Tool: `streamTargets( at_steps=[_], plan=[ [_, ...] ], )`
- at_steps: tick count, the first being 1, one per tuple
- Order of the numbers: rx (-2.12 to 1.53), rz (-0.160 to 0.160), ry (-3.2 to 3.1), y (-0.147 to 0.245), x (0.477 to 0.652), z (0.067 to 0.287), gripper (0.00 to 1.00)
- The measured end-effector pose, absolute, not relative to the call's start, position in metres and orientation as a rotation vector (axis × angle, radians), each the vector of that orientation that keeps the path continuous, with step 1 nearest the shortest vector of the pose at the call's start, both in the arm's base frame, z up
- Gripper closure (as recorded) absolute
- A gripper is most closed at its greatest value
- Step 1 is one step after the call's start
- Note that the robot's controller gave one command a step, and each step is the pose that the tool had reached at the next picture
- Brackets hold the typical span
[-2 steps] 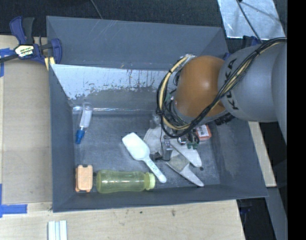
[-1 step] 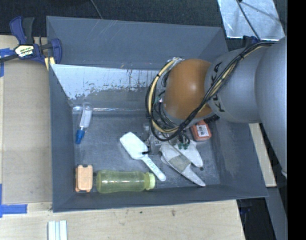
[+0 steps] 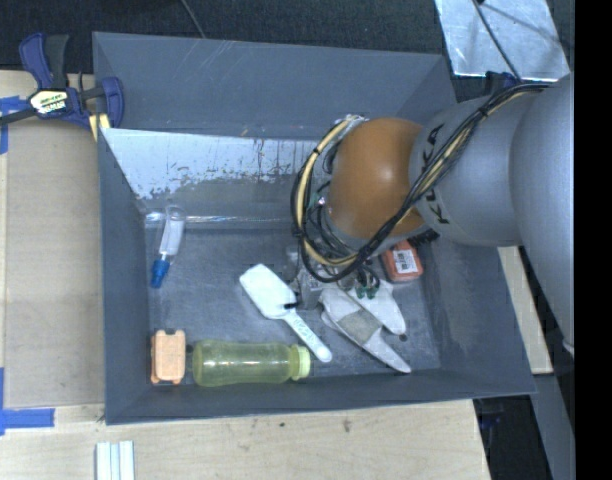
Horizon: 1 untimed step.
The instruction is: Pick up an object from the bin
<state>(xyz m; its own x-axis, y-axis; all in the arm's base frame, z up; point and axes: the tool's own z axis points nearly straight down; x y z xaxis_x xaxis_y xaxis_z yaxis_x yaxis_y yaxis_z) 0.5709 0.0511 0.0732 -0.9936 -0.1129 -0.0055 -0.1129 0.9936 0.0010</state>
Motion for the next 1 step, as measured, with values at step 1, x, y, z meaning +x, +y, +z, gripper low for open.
streamTargets(
  at_steps=[1],
  plan=[
    [-0.185,0.001,3.124,0.0669,0.5551,0.2709,1.00]
  ],
)
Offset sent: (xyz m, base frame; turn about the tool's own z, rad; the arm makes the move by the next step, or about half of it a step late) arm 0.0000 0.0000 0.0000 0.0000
